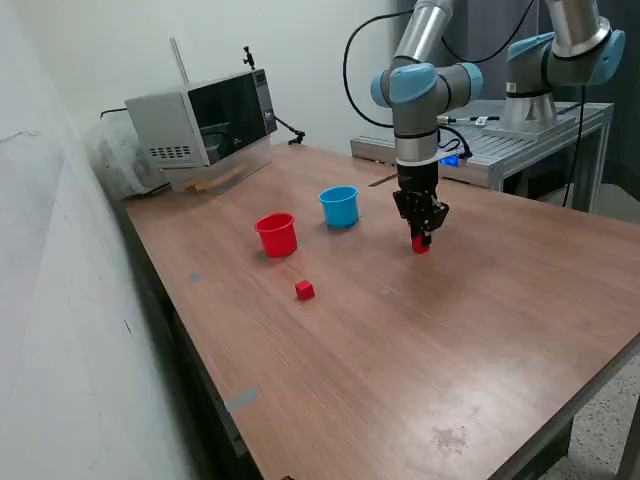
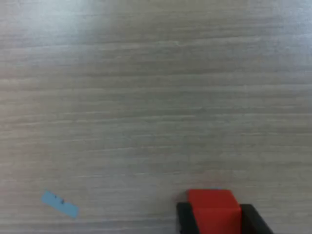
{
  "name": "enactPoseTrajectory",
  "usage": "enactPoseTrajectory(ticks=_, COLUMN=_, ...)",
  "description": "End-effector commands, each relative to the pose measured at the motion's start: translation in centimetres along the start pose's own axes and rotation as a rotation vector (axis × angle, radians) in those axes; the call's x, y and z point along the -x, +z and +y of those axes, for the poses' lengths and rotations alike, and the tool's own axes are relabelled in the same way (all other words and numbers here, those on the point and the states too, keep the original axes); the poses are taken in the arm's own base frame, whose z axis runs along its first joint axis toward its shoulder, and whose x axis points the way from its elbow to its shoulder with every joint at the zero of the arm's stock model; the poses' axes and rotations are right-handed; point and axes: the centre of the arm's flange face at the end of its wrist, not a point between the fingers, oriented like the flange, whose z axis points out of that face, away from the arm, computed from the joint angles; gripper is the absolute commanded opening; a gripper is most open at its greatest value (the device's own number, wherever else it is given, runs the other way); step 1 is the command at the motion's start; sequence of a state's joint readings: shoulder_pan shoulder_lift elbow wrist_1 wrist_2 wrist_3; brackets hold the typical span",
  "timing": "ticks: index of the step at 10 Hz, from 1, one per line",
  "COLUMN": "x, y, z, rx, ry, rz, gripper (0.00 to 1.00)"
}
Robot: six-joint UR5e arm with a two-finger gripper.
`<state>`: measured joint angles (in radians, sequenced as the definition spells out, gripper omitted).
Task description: Place red objects in the red bin, and blue objects in the blue bin.
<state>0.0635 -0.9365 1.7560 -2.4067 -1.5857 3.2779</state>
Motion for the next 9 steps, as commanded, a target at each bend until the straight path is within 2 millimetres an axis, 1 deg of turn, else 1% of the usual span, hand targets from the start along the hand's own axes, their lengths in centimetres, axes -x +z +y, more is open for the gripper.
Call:
enactPoseTrajectory(ticks=1, x=0.0, y=-4.5, z=0.0, rx=0.052, ry=-0.006, rz=0.007, gripper=0.00)
enactPoseTrajectory(ticks=3, x=0.3, y=-10.8, z=-0.9, rx=0.083, ry=-0.035, rz=0.009, gripper=0.00)
enactPoseTrajectory(ticks=4, x=0.2, y=-14.1, z=-0.6, rx=0.121, ry=-0.048, rz=0.013, gripper=0.00)
enactPoseTrajectory(ticks=5, x=0.2, y=-16.8, z=0.4, rx=0.130, ry=-0.046, rz=0.014, gripper=0.00)
enactPoseTrajectory(ticks=6, x=0.1, y=-19.1, z=2.0, rx=0.156, ry=-0.044, rz=0.017, gripper=0.00)
enactPoseTrajectory(ticks=7, x=-0.1, y=-20.9, z=4.1, rx=0.201, ry=-0.042, rz=0.022, gripper=0.00)
enactPoseTrajectory(ticks=8, x=-0.2, y=-21.3, z=6.7, rx=0.223, ry=-0.037, rz=0.021, gripper=0.00)
enactPoseTrajectory(ticks=9, x=0.1, y=-19.9, z=10.3, rx=0.224, ry=-0.016, rz=0.012, gripper=0.00)
